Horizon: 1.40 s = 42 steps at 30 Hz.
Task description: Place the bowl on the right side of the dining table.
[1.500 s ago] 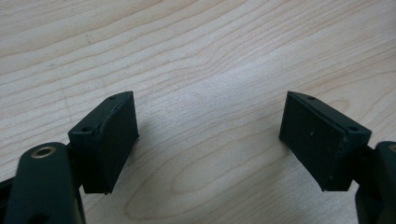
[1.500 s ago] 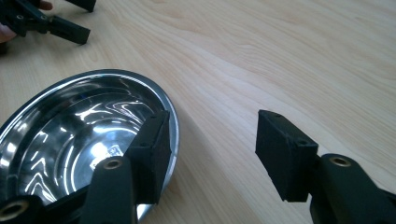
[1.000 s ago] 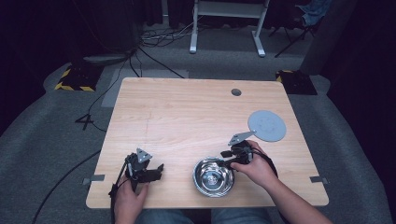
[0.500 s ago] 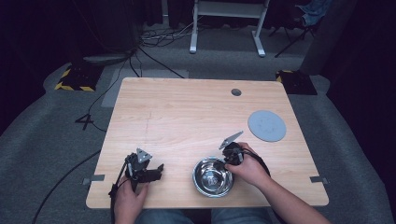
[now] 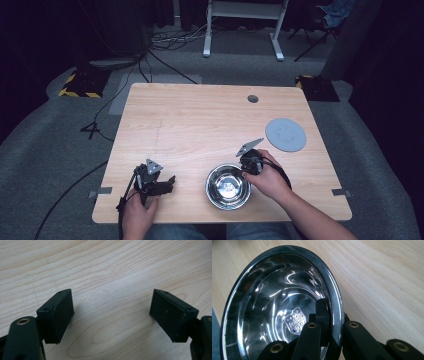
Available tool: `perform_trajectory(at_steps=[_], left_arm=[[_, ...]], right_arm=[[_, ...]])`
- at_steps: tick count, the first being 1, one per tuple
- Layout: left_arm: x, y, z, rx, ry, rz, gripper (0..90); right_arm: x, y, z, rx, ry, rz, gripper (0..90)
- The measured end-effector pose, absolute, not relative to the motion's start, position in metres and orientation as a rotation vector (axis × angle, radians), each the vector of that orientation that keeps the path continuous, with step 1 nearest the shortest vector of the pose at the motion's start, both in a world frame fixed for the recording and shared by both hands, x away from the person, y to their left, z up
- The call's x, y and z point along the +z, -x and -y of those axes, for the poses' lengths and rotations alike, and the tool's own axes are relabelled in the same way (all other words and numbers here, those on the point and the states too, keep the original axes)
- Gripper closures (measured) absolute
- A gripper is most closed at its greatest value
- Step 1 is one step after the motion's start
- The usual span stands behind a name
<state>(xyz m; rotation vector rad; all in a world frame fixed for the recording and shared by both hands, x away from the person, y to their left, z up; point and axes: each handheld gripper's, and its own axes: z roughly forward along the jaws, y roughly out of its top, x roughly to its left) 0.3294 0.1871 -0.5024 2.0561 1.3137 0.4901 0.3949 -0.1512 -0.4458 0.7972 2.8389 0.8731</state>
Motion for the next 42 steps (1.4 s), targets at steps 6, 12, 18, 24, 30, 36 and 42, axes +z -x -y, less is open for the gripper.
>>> perform_trajectory(at_steps=[6, 12, 18, 24, 30, 36, 42], left_arm=[[-0.502, -0.329, -0.187, 0.490, -2.056, -1.314, 19.5], [-0.502, -0.332, -0.186, 0.486, -2.065, -1.316, 16.7], [-0.503, -0.332, -0.186, 0.483, -2.065, -1.314, 14.7], [-0.503, -0.332, -0.186, 0.479, -2.065, -1.316, 14.7], [-0.503, -0.332, -0.185, 0.477, -2.063, -1.317, 14.7], [-0.503, -0.332, -0.186, 0.480, -2.065, -1.316, 14.8], [-0.503, -0.332, -0.185, 0.476, -2.062, -1.318, 14.7]], right_arm=[[-0.435, -0.394, 0.151, 0.879, -0.814, -2.818, 87.7], [-0.426, -0.396, 0.155, 0.894, -0.857, -2.787, 87.7], [-0.414, -0.399, 0.163, 0.906, -0.916, -2.746, 87.7], [-0.403, -0.409, 0.171, 0.919, -0.946, -2.703, 87.7], [-0.391, -0.421, 0.176, 0.936, -0.961, -2.663, 87.7], [-0.379, -0.431, 0.183, 0.963, -0.988, -2.607, 87.7], [-0.373, -0.440, 0.193, 0.993, -1.044, -2.562, 87.7]])
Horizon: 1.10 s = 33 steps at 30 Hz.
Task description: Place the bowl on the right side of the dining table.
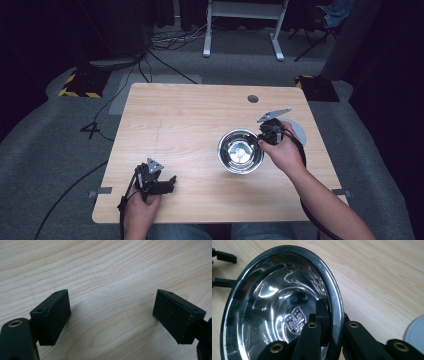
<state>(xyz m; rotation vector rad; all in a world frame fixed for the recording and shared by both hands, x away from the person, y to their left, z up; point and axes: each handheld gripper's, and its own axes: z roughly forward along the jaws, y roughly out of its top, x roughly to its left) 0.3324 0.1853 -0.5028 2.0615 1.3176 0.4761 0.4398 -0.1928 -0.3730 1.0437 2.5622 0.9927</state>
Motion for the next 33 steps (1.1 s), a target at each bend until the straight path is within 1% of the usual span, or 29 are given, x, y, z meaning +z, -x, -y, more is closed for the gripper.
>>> perform_trajectory(at_steps=[11, 33], left_arm=[[-0.503, -0.333, -0.185, 0.483, -2.059, -1.319, 14.8], [-0.503, -0.330, -0.187, 0.490, -2.055, -1.333, 14.9]], right_arm=[[-0.362, -0.458, 0.223, 0.986, -1.134, -2.459, 87.7], [-0.349, -0.497, 0.264, 0.954, -1.287, -2.308, 87.7]])
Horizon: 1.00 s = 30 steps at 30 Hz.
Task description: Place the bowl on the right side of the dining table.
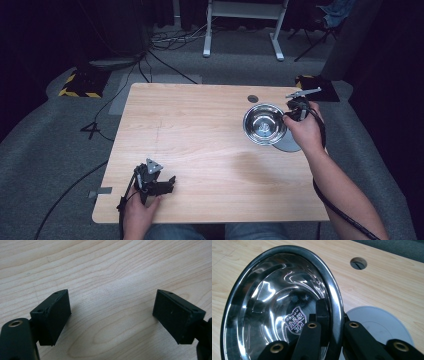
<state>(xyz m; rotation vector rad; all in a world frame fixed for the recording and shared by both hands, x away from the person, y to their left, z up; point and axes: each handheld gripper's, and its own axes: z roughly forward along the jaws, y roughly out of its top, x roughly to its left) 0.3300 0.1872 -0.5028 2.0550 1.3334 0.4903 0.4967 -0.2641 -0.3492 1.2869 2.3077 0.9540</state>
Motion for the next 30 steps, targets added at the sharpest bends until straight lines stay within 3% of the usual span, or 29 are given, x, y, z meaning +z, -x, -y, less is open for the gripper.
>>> perform_trajectory(at_steps=[30], left_arm=[[-0.503, -0.330, -0.187, 0.489, -2.055, -1.333, 15.0]], right_arm=[[-0.345, -0.535, 0.320, 0.875, -1.553, -2.115, 87.8]])
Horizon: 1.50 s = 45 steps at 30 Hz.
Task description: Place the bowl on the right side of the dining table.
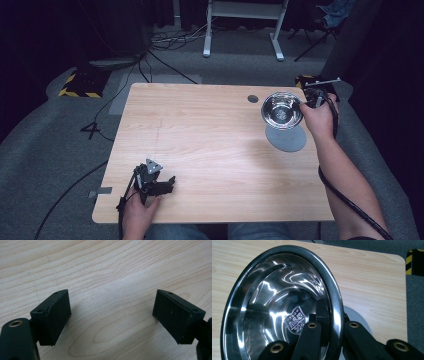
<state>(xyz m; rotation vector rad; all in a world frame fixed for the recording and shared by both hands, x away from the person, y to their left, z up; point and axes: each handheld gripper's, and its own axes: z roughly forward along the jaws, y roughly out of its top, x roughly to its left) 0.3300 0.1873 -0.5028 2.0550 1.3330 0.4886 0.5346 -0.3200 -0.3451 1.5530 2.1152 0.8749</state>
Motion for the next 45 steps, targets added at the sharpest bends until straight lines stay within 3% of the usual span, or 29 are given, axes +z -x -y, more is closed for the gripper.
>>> perform_trajectory(at_steps=[28, 45], left_arm=[[-0.503, -0.330, -0.187, 0.488, -2.053, -1.335, 15.0], [-0.503, -0.330, -0.187, 0.489, -2.053, -1.335, 15.0]], right_arm=[[-0.380, -0.555, 0.381, 0.878, -1.841, -1.958, 87.8], [-0.419, -0.555, 0.369, 0.818, -1.879, -2.003, 87.7]])
